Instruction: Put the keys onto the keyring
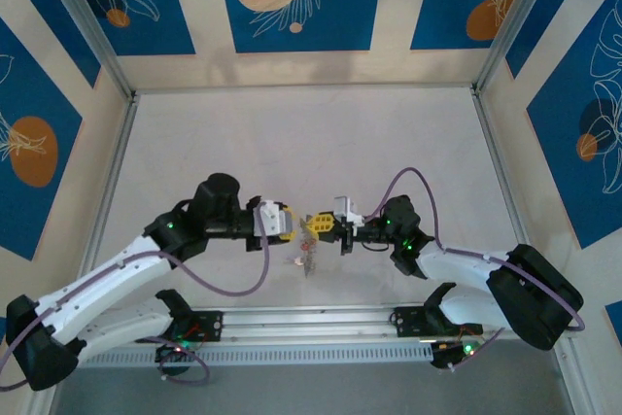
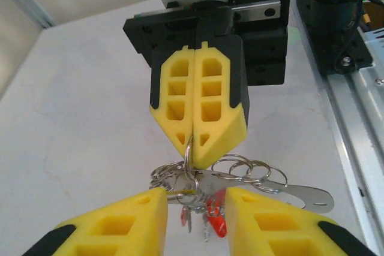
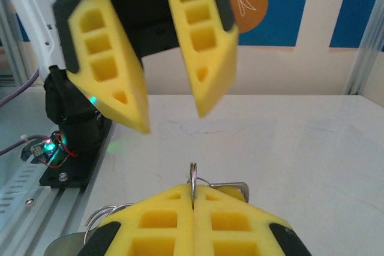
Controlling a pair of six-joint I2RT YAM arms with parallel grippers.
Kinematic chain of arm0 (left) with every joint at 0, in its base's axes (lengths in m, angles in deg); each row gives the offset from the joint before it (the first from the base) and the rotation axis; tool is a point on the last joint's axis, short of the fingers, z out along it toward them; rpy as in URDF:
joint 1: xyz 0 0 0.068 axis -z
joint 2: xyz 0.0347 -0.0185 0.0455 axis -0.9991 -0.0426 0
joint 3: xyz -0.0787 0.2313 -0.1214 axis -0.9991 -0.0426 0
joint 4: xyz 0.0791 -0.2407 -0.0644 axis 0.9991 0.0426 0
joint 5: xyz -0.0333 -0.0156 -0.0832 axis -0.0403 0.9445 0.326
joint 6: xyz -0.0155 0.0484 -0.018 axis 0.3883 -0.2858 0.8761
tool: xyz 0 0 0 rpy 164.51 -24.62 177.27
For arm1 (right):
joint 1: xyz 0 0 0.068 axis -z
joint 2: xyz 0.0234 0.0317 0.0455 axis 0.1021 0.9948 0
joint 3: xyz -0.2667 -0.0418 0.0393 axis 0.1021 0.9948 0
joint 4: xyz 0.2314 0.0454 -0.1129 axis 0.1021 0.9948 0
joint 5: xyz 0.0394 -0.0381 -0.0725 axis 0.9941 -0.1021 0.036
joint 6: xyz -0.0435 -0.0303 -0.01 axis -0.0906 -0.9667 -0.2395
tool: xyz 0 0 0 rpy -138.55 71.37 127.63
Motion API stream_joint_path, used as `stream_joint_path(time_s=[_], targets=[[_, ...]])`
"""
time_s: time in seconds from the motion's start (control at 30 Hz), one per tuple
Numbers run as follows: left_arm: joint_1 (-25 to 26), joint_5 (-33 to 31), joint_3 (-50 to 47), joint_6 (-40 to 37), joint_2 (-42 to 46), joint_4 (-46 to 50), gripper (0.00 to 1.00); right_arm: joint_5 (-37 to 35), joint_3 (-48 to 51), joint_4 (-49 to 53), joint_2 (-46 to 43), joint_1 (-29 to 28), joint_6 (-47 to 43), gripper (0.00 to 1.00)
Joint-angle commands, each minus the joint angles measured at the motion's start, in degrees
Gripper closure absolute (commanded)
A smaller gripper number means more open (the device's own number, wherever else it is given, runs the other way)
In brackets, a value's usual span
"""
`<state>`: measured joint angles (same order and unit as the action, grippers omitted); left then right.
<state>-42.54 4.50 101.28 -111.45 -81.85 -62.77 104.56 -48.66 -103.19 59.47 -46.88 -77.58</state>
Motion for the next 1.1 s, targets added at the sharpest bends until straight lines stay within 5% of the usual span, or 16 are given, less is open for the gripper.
stream_joint_path(time_s=[0.0,0.67,0.93,1.07], targets=[[-1.2,6.3,3.2,1.9,-2.6,2.0,0.72,2.4,-2.1,-0.3,-1.3,-0.2,-2.4,1.0],[-1.6,9.5,3.1,2.1,-9.7,1.0,0.76,2.7,-2.6,0.8,-1.2,-0.4,-3.7,1.0],[-1.6,10.1,3.5,1.7,-8.7,1.4,1.0,1.7,-2.5,1.8,-1.3,-0.8,-4.8,1.0],[-1.6,5.9,4.7,1.2,-8.4,4.1,1.0,0.4,-2.1,4.6,-2.1,-1.6,-7.1,0.93]])
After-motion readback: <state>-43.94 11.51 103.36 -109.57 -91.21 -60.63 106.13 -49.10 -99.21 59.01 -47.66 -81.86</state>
